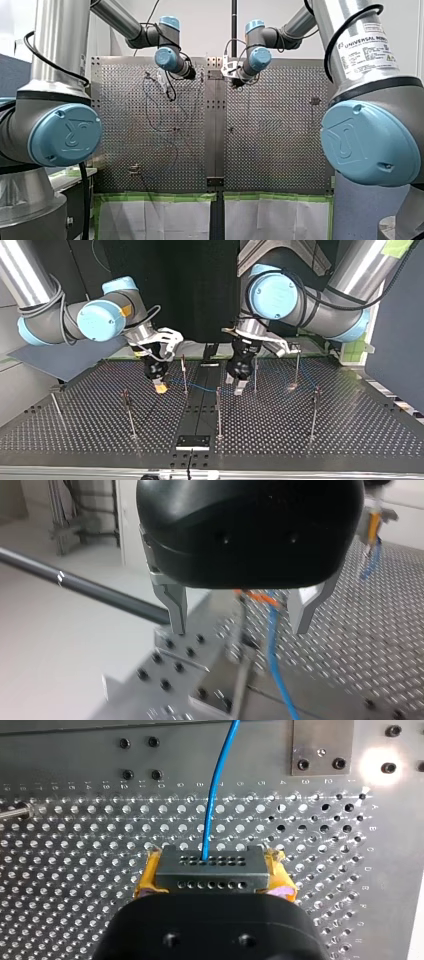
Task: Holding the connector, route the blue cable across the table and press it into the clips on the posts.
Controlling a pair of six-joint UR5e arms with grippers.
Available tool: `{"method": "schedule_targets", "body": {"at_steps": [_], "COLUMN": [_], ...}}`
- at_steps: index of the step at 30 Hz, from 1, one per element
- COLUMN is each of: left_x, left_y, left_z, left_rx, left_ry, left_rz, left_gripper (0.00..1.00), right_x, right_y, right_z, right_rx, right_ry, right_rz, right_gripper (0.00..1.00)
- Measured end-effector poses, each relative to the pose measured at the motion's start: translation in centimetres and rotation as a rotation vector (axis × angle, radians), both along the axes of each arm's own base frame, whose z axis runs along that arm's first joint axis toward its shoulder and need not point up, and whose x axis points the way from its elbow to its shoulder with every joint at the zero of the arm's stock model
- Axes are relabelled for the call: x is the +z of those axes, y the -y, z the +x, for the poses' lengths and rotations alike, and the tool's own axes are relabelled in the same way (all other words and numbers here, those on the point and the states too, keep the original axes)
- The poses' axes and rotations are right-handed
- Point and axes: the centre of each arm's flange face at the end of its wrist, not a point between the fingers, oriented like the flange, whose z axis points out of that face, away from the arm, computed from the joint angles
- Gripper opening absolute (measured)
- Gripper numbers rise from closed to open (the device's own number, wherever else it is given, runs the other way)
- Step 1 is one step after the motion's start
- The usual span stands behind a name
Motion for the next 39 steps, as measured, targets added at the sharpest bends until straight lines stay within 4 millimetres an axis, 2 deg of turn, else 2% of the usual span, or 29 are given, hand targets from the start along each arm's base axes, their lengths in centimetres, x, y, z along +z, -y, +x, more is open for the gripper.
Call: {"method": "schedule_targets", "body": {"at_steps": [5, 18, 27, 39], "left_x": [0.7, -0.1, -2.2, 0.2], "left_y": [0.3, 2.7, 4.8, 6.6], "left_z": [-0.3, -1.1, -0.5, -0.1], "left_rx": [-0.023, -0.076, -0.078, -0.048], "left_ry": [0.028, 0.053, 0.034, 0.055], "left_rz": [0.025, 0.094, 0.136, 0.135], "left_gripper": [1.00, 1.00, 1.00, 1.00], "right_x": [0.6, 1.4, 1.5, 1.4], "right_y": [0.4, 1.8, 2.4, 2.5], "right_z": [-0.2, -1.4, -2.0, -2.1], "right_rx": [-0.007, -0.034, -0.039, -0.041], "right_ry": [0.007, 0.026, 0.028, 0.027], "right_rz": [-0.004, -0.002, -0.005, -0.004], "right_gripper": [0.00, 0.00, 0.00, 0.00]}}
